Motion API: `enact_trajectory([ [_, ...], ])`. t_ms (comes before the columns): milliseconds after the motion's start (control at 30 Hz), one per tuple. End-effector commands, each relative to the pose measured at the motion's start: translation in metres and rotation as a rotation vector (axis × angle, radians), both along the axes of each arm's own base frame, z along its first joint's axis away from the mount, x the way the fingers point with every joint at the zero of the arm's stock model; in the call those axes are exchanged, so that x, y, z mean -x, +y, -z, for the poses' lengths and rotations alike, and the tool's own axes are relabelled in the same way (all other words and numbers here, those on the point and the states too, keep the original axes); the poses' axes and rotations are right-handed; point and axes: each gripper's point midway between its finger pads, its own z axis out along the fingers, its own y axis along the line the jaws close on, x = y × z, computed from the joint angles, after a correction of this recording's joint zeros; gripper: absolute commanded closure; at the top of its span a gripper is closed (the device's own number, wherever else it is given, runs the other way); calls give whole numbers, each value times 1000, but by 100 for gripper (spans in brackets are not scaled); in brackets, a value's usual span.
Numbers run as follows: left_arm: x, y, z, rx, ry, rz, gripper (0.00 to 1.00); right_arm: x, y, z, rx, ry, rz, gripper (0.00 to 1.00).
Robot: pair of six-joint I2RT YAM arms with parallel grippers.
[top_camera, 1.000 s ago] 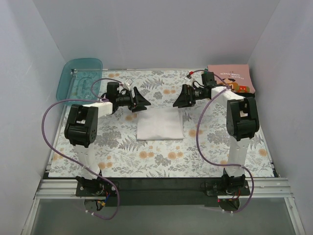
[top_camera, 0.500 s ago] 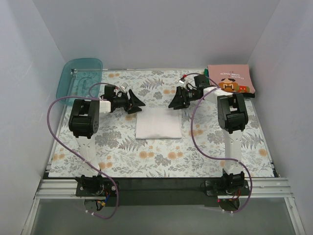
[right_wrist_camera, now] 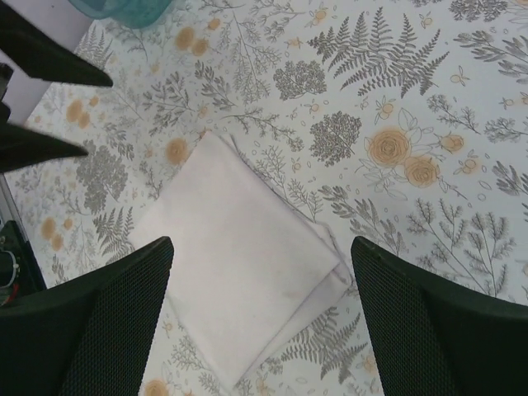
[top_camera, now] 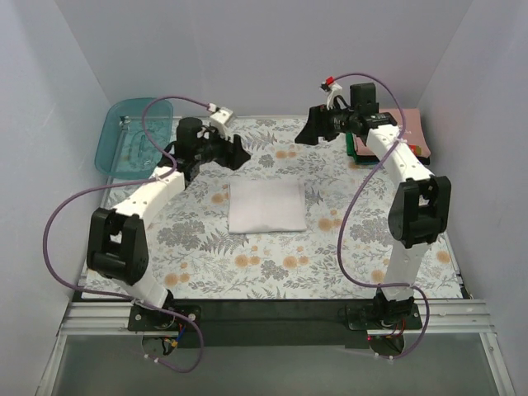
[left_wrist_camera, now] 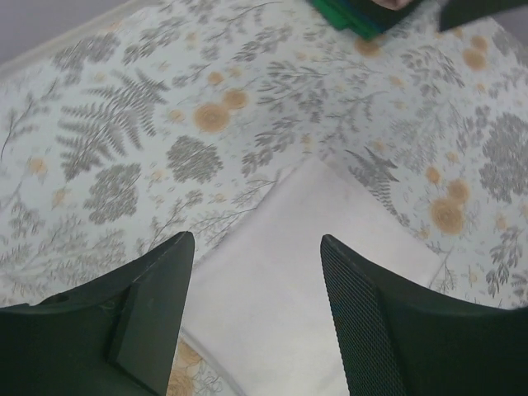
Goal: Fold and stack the t-shirts
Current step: Fold the tshirt, then neatly place the folded tshirt to the corner
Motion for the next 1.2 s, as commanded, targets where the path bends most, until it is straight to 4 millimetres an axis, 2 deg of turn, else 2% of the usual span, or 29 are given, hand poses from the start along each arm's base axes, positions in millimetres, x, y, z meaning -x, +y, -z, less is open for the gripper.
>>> enact_trajectory([
  [0,44,-35,3,-270,-220,158,39,24,-25,2,116,9,70,5],
  [33,53,-39,11,-351,-265,176,41,35,-31,21,137,60,87,5],
  [67,76,-67,17,-387,-300,260,44,41,-38,18,138,64,110,6],
  [133,96,-83,37,-492,-352,335,49,51,-46,30,134,142,157,7],
  [167,117,-106,44,-515,-380,404,53,57,-54,41,132,193,187,8],
  [233,134,-124,55,-554,-414,467,55,64,-62,53,113,265,225,8],
  [267,150,-140,63,-583,-445,522,56,72,-70,65,112,304,248,8],
  [333,167,-159,71,-606,-499,585,58,72,-80,68,79,335,304,11],
  [400,171,-164,89,-660,-502,605,59,80,-85,82,43,409,346,13],
  [433,173,-174,89,-652,-529,610,59,82,-90,87,34,429,369,13],
  [500,172,-179,101,-671,-520,620,60,91,-92,102,16,486,402,16],
  [567,176,-186,107,-671,-513,641,60,96,-89,102,-19,502,394,17],
  [600,179,-188,113,-672,-507,654,60,101,-89,110,-27,514,397,19],
  [700,185,-193,122,-668,-501,678,60,108,-86,114,-57,549,416,20],
  [767,186,-197,130,-664,-494,683,60,114,-85,124,-72,594,433,20],
  [1000,177,-197,156,-702,-487,642,64,129,-75,149,-137,758,430,23],
  [1067,171,-193,158,-722,-503,608,67,133,-72,157,-156,786,420,28],
  [1167,171,-195,158,-710,-511,607,75,133,-68,161,-168,805,416,37],
])
